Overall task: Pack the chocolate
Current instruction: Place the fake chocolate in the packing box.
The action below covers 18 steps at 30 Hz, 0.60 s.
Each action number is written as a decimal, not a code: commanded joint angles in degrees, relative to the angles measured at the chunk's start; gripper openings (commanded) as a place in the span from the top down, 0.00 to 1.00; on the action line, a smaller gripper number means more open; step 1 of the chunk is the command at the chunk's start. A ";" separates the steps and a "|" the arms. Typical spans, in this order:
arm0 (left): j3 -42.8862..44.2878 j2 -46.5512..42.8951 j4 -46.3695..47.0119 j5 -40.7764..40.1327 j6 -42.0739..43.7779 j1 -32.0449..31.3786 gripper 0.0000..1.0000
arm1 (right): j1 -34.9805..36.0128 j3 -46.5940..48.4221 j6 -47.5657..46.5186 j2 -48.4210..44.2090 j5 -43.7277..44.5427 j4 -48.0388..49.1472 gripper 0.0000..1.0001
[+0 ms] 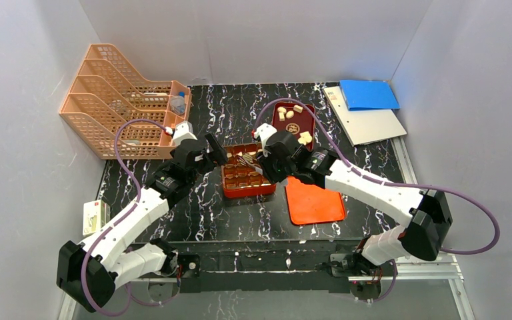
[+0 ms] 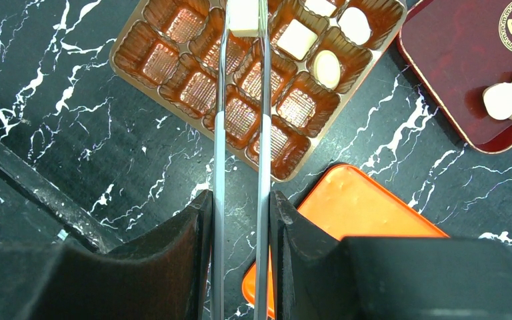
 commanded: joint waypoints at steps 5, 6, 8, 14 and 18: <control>0.84 0.14 0.45 -0.29 0.13 0.31 0.03 | 0.16 1.58 -0.35 0.64 0.29 2.82 0.62; 0.84 0.18 0.55 -0.29 0.13 0.37 0.03 | 0.10 1.59 -0.33 0.73 0.32 2.82 0.62; 0.84 0.34 0.67 -0.29 0.09 0.34 0.03 | 0.08 1.52 -0.46 0.87 0.33 2.84 0.62; 0.32 0.45 1.02 -0.27 0.16 0.37 0.03 | 0.13 1.19 -0.62 1.24 0.60 3.00 0.60; 0.14 0.78 1.24 -0.29 0.11 0.38 0.03 | 0.12 1.15 -0.71 1.39 0.58 3.28 0.58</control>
